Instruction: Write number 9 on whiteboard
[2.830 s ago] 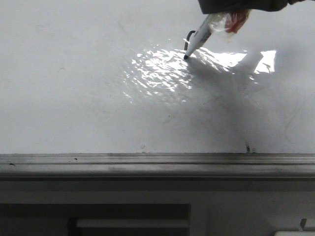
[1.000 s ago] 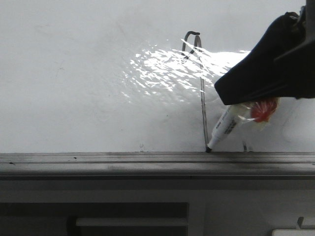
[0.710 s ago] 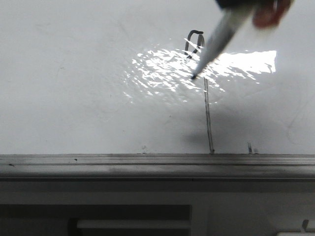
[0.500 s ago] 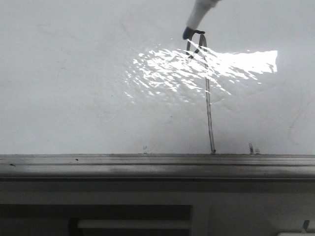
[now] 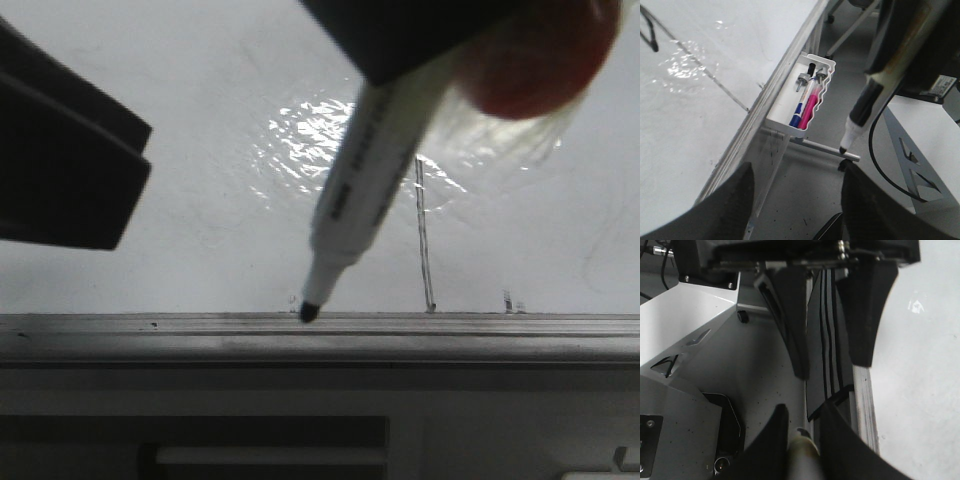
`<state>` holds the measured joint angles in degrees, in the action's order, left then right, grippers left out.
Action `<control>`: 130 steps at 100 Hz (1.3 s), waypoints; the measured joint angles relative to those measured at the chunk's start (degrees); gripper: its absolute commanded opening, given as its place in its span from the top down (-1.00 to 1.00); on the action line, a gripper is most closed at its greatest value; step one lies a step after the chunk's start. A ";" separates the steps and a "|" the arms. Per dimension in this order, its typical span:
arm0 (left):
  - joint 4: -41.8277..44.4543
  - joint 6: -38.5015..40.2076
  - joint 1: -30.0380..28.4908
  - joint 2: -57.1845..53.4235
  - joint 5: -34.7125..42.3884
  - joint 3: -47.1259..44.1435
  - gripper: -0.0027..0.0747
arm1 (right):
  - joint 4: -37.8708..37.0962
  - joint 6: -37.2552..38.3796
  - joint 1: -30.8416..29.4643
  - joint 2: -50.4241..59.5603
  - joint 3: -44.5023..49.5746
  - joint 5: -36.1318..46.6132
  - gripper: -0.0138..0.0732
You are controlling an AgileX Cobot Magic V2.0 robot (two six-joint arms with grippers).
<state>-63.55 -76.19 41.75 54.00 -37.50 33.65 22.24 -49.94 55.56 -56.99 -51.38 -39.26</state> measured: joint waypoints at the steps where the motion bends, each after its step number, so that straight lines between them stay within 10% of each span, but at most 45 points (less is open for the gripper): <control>1: -0.19 -0.39 0.00 0.20 -0.37 0.25 0.02 | 0.00 -0.11 0.15 -0.08 0.00 0.35 0.78; 78: -4.68 -7.44 0.00 10.87 -8.26 3.87 0.06 | -0.68 -0.69 2.86 -2.66 0.20 7.66 0.78; 115: -8.96 -10.88 0.00 10.87 -7.96 3.97 0.97 | -0.57 -0.97 2.75 -2.66 0.20 8.65 0.78; 130: -8.45 -12.41 0.00 10.87 -8.39 3.97 0.98 | 0.00 -0.46 2.75 -2.80 0.20 8.20 0.77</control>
<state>-72.00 -88.60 41.75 64.87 -45.89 37.61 22.24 -50.41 58.31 -59.79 -51.17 -31.06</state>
